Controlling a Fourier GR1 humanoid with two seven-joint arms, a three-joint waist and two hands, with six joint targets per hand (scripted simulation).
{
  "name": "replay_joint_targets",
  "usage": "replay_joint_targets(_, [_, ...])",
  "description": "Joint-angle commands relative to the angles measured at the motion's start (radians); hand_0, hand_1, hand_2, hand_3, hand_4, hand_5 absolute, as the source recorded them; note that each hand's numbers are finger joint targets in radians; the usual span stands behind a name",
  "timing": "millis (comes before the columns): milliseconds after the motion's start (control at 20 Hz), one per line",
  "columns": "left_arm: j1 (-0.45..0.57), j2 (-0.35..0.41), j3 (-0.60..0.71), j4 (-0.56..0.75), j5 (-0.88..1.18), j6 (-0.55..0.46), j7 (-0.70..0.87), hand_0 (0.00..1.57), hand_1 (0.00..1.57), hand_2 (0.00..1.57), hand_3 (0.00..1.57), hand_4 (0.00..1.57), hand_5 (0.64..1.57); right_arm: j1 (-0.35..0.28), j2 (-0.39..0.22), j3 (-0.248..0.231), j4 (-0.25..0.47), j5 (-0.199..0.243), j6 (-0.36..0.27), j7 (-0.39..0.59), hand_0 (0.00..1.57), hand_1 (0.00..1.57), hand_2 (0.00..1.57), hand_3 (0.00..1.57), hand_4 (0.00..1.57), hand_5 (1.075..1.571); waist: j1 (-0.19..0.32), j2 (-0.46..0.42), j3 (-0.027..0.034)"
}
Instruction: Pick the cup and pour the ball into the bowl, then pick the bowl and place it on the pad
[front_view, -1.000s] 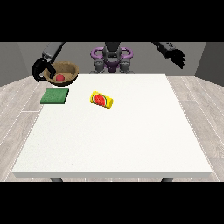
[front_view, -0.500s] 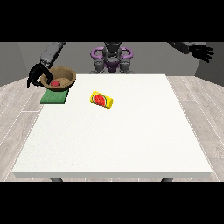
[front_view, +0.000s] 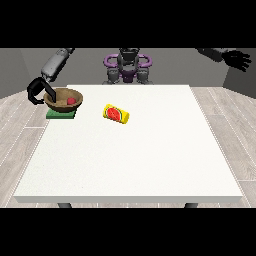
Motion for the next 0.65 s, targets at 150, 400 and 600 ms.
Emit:
replay_joint_targets(150, [-0.001,0.061,0.031,0.030,0.047,-0.067,0.024,0.00,0.00,0.00,0.00,1.18,1.550,-0.031,-0.068,-0.045,0.074,-0.054,0.123,-0.039,0.00,0.00,0.18,0.12,0.00,1.392,0.000,0.021,0.0005])
replay_joint_targets(400, [0.006,-0.197,-0.180,-0.237,-0.029,0.121,0.208,0.00,0.00,0.00,0.00,0.90,1.559,-0.042,-0.057,0.021,0.126,0.015,0.096,0.053,0.00,0.00,0.00,0.00,0.00,1.354,0.020,-0.191,0.0025])
replay_joint_targets(600, [0.037,-0.244,-0.224,-0.116,-0.101,0.181,0.240,0.00,0.00,0.00,0.00,0.90,1.559,-0.131,0.072,0.096,-0.012,0.004,0.151,0.125,0.00,0.00,0.00,0.00,0.48,1.434,-0.073,-0.370,-0.0018])
